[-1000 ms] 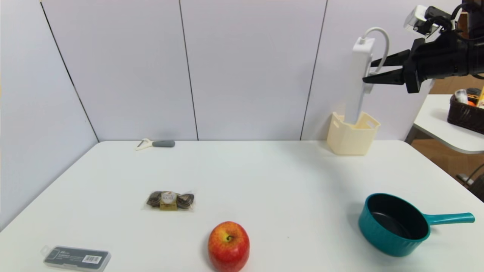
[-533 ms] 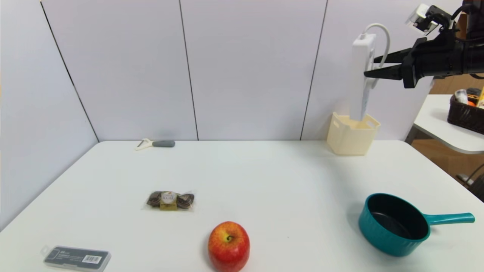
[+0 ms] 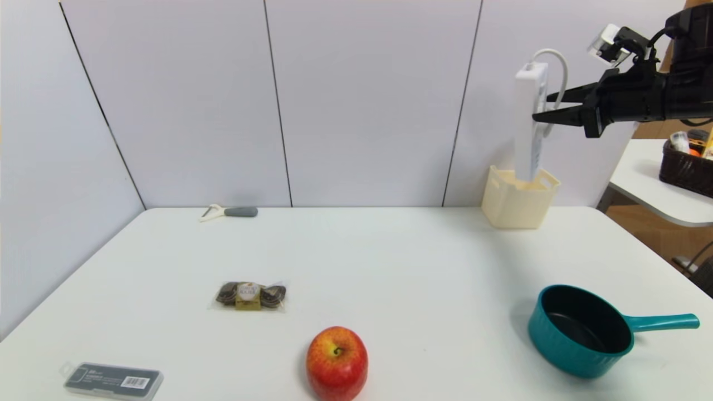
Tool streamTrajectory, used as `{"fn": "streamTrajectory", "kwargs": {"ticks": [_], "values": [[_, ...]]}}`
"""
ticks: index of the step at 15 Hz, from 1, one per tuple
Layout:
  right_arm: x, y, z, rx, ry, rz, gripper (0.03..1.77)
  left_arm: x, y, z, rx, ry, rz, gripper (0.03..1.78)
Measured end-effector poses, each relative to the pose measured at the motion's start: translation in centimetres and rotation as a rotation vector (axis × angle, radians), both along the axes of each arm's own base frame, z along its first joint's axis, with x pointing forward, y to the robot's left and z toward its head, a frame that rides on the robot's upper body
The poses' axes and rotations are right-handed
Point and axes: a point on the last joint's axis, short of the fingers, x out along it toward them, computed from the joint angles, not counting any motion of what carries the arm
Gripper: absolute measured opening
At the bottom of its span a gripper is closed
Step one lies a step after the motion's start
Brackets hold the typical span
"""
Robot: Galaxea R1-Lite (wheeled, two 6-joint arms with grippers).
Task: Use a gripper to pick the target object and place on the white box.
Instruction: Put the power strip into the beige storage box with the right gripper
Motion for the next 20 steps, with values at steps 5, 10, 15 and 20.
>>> {"fn": "streamTrajectory", "kwargs": {"ticks": [5,10,15,20], "values": [[1.1,-0.4,-0.5,0.016,-0.030,-0.012,0.09,0.0,0.0,0.0,0.000,0.000,0.000,1.69],[1.8,-0.7,-1.5,0.020,-0.008,-0.017,0.09,0.0,0.0,0.0,0.000,0.000,0.000,1.69],[2.1,-0.6,-1.8,0.020,-0.001,-0.012,0.09,0.0,0.0,0.0,0.000,0.000,0.001,1.69],[2.1,-0.6,-2.0,0.021,0.005,-0.013,0.09,0.0,0.0,0.0,0.000,0.000,0.000,1.69]]}}
